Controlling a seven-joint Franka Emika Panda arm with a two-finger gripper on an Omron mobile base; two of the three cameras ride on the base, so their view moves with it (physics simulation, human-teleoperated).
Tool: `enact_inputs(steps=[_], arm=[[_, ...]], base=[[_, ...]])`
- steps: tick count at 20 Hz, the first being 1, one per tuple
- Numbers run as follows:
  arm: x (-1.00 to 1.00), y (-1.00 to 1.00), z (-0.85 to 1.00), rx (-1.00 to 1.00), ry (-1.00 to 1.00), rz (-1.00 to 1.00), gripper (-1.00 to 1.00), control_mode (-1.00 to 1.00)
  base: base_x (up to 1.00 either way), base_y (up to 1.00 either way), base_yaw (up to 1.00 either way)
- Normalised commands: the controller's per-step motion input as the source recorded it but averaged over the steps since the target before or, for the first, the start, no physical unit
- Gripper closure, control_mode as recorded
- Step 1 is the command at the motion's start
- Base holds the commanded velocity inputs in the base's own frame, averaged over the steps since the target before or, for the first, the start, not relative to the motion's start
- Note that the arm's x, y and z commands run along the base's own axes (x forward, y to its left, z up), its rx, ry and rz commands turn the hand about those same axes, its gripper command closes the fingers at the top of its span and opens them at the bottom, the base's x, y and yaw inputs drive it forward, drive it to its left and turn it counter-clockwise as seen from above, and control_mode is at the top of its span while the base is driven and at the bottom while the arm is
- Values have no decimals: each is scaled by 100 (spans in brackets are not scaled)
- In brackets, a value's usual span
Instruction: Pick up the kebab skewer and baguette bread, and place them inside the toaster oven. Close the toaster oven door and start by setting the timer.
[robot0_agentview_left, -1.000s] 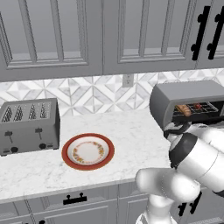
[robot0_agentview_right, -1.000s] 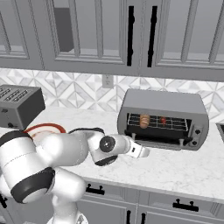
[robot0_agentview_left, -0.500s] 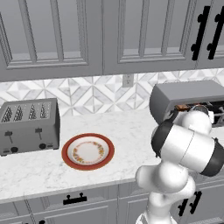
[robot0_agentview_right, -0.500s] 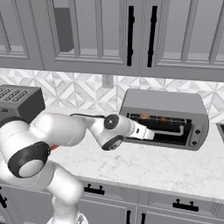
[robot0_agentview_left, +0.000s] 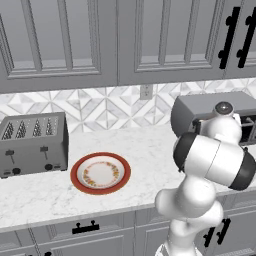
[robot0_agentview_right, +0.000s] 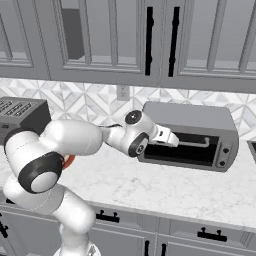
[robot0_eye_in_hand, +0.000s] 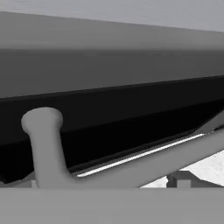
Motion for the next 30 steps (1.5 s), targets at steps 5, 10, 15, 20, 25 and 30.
enact_inputs(steps=[5, 10, 15, 20, 25, 30], arm=[[2, -3, 2, 0, 16, 5, -100, -100], [21, 0, 0, 0, 4, 5, -100, -100], [-10, -10, 0, 0, 0, 6, -100, -100], [-18, -32, 21, 0, 0, 3, -100, -100], [-81, -41, 32, 0, 0, 3, -100, -100], [-63, -51, 24, 0, -3, 4, -100, -100]], base=[[0, 0, 0], [0, 0, 0], [0, 0, 0], [0, 0, 0], [0, 0, 0], [0, 0, 0]])
